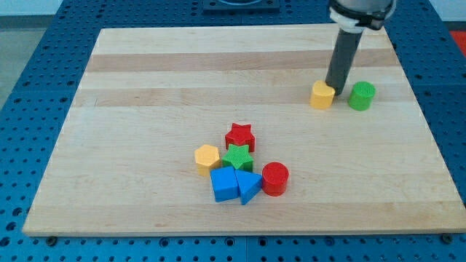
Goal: Push the heart into the red circle
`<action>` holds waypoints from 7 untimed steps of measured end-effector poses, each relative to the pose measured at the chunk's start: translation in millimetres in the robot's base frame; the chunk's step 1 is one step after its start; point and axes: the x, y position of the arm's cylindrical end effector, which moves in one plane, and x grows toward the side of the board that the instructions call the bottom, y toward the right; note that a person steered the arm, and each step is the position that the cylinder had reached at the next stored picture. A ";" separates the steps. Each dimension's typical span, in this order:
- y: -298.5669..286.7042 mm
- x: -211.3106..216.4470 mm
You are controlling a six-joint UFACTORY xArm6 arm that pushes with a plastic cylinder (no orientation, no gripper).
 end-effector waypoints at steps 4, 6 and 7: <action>-64.6 24.9; -77.8 71.9; -80.0 93.4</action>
